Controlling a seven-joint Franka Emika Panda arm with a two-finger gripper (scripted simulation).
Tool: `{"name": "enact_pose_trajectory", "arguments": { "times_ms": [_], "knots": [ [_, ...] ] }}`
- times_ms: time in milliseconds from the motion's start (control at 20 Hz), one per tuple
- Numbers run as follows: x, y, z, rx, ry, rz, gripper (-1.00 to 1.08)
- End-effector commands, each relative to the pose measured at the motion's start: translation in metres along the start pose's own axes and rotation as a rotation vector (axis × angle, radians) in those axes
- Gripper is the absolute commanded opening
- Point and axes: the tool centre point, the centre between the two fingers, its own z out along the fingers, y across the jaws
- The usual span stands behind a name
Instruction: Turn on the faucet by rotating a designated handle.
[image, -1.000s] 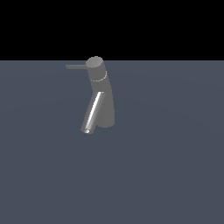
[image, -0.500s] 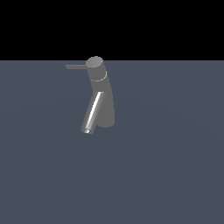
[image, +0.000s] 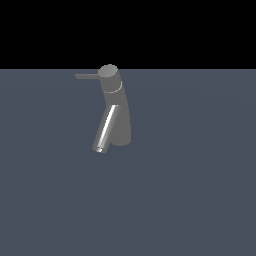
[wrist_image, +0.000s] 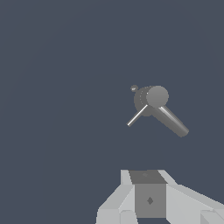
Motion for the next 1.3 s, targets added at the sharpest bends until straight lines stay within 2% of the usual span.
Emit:
{"name": "enact_pose_trajectory", "arguments": {
  "times_ms": [0, 500, 900, 1250],
  "knots": [
    [0.0, -0.009, 0.02, 0.01, 0.017, 0.073, -1.0],
    [0.017, -0.022, 0.119, 0.031, 0.072, 0.381, -1.0],
    [0.039, -0.01, 0.193, 0.033, 0.103, 0.604, -1.0],
    [0.052, 0.003, 0.229, 0.032, 0.117, 0.715, -1.0]
  ]
}}
